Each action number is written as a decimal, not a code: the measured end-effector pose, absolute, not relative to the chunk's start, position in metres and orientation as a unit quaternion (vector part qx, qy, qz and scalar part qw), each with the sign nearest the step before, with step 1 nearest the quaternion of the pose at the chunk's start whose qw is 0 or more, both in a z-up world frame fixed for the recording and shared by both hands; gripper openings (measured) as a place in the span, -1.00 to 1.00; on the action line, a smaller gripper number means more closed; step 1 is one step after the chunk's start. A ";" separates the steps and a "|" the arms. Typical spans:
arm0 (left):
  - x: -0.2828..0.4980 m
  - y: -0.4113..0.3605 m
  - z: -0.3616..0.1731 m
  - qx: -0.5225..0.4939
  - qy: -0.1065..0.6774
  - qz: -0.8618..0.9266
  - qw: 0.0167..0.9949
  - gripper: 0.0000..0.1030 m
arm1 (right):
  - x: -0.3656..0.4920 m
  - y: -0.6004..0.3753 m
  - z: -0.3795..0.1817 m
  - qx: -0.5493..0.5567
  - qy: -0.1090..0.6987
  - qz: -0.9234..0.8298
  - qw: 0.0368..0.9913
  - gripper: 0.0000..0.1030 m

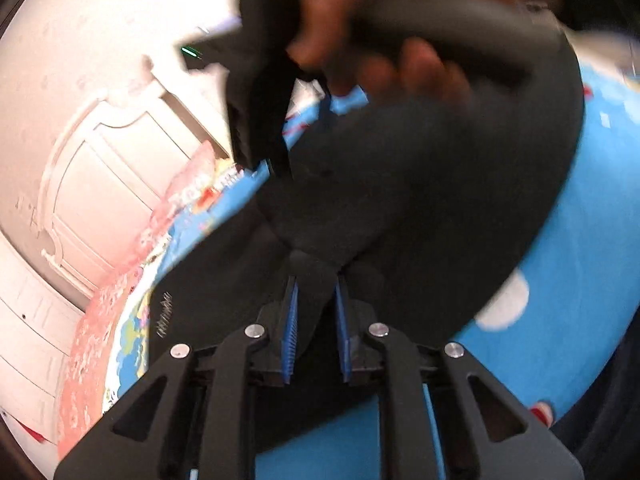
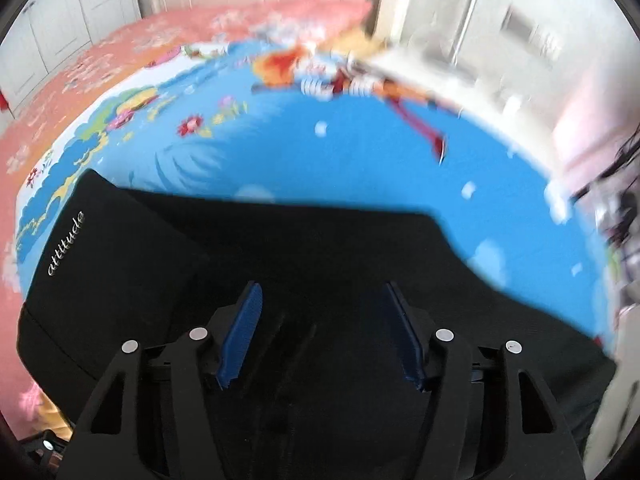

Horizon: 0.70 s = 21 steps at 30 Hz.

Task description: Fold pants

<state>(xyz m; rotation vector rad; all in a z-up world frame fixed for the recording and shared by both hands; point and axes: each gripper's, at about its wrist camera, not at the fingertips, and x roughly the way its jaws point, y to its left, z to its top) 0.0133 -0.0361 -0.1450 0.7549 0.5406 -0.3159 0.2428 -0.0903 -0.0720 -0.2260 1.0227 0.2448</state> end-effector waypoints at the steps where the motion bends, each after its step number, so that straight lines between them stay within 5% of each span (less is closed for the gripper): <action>1: 0.012 -0.034 -0.147 0.352 0.256 -0.149 0.888 -0.67 | 0.238 -0.086 -0.063 -0.109 0.470 0.127 0.867 0.19; 6: 0.019 -0.006 -0.125 0.218 0.275 -0.196 0.916 -0.46 | 0.220 -0.048 -0.031 -0.104 0.388 0.162 0.901 0.72; 9: 0.009 0.045 -0.102 0.094 0.246 -0.214 0.941 -0.28 | 0.225 -0.034 -0.038 -0.077 0.406 0.133 0.901 0.72; 12: 0.007 0.100 -0.097 0.020 0.236 -0.163 0.958 0.30 | 0.229 -0.020 -0.056 -0.070 0.435 0.118 0.890 0.72; 18: 0.027 0.197 -0.111 -0.132 0.294 -0.059 0.945 0.56 | 0.216 0.048 -0.073 -0.165 0.456 0.119 0.867 0.72; 21: 0.035 0.215 -0.128 -0.234 0.317 -0.120 0.911 0.54 | 0.221 0.066 -0.071 -0.118 0.487 0.184 0.845 0.73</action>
